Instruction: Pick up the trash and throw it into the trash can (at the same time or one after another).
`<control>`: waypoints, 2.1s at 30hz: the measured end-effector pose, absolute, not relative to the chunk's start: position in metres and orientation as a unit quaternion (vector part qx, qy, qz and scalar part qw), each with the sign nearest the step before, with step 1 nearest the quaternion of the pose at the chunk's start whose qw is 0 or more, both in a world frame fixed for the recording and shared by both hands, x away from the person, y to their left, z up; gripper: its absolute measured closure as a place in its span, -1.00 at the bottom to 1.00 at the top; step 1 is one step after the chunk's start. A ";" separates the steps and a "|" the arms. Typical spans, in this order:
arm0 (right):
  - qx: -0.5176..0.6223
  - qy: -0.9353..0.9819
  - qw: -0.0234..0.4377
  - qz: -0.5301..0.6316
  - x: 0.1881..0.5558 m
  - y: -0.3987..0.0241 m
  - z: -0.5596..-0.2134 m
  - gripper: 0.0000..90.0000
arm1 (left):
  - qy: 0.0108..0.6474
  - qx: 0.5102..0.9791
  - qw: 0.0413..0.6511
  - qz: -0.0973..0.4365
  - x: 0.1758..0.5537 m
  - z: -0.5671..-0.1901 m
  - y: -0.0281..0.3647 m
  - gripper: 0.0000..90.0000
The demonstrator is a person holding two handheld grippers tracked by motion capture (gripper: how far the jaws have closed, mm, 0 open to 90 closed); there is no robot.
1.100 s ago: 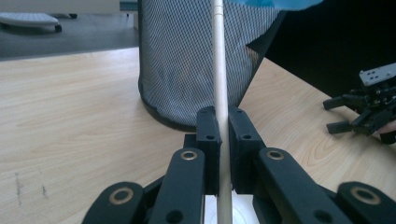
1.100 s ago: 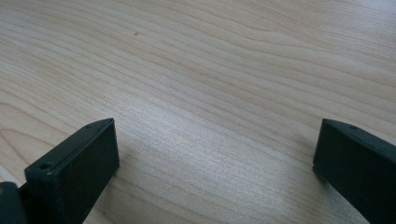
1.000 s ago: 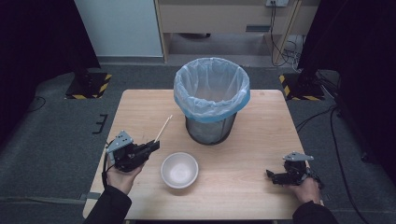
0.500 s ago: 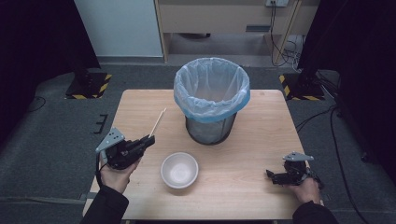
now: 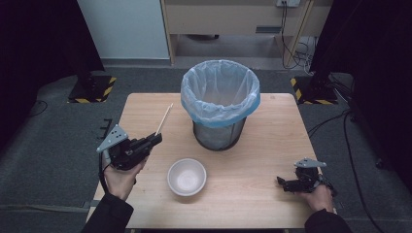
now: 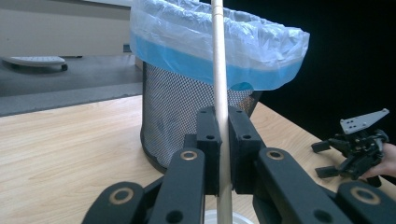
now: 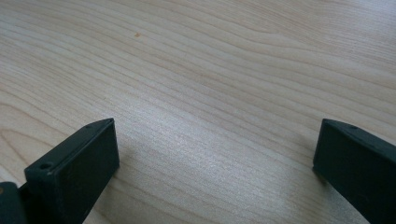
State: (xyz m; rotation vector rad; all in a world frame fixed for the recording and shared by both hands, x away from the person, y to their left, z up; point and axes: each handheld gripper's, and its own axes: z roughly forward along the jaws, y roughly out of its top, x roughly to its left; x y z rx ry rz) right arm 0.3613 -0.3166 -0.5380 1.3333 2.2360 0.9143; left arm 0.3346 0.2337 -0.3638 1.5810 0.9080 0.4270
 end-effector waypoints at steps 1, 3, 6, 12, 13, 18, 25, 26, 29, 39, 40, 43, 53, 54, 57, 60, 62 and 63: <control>0.474 0.795 0.190 0.326 0.361 -0.317 -0.538 -0.99 | 0.390 0.680 0.593 0.184 0.335 -0.363 0.233 0.87; 0.474 0.796 0.191 0.326 0.361 -0.317 -0.538 -0.99 | 0.387 0.679 0.595 0.185 0.337 -0.360 0.231 0.87; 0.476 0.794 0.191 0.326 0.361 -0.316 -0.538 -0.99 | 0.381 0.678 0.599 0.188 0.342 -0.354 0.227 0.87; 0.475 0.795 0.191 0.327 0.361 -0.317 -0.538 -0.99 | 0.375 0.677 0.602 0.197 0.350 -0.340 0.221 0.87; 0.474 0.795 0.191 0.326 0.361 -0.317 -0.538 -0.99 | 0.374 0.678 0.601 0.198 0.350 -0.338 0.220 0.87; 0.475 0.794 0.192 0.327 0.361 -0.317 -0.538 -0.99 | 0.369 0.677 0.604 0.202 0.355 -0.330 0.215 0.87; 0.474 0.795 0.190 0.328 0.361 -0.317 -0.538 -0.99 | 0.364 0.676 0.607 0.206 0.361 -0.319 0.207 0.87; 0.474 0.795 0.191 0.328 0.361 -0.317 -0.538 -0.99 | 0.362 0.678 0.605 0.207 0.362 -0.318 0.206 0.87; 0.474 0.795 0.191 0.328 0.361 -0.317 -0.538 -0.99 | 0.361 0.676 0.607 0.209 0.364 -0.313 0.204 0.87; 0.474 0.795 0.191 0.328 0.361 -0.317 -0.538 -0.99 | 0.352 0.676 0.611 0.215 0.370 -0.298 0.195 0.87; 0.474 0.795 0.191 0.328 0.361 -0.317 -0.538 -0.99 | 0.351 0.675 0.612 0.216 0.371 -0.297 0.193 0.87; 0.474 0.795 0.191 0.328 0.361 -0.317 -0.539 -0.99 | 0.348 0.675 0.614 0.217 0.372 -0.293 0.189 0.87; 0.473 0.795 0.191 0.328 0.361 -0.317 -0.539 -0.99 | 0.336 0.676 0.617 0.220 0.379 -0.279 0.173 0.87; 0.473 0.795 0.191 0.328 0.361 -0.317 -0.539 -0.99 | 0.335 0.676 0.618 0.220 0.379 -0.278 0.172 0.87; 0.474 0.795 0.191 0.328 0.361 -0.317 -0.538 -0.99 | 0.332 0.677 0.618 0.222 0.381 -0.273 0.168 0.87; 0.474 0.795 0.191 0.328 0.361 -0.317 -0.538 -0.99 | 0.331 0.676 0.620 0.221 0.384 -0.268 0.165 0.87; 0.474 0.795 0.191 0.328 0.361 -0.317 -0.538 -0.99 | 0.330 0.675 0.621 0.222 0.386 -0.265 0.163 0.87; 0.474 0.795 0.191 0.328 0.361 -0.317 -0.538 -0.99 | 0.329 0.675 0.621 0.223 0.386 -0.263 0.162 0.87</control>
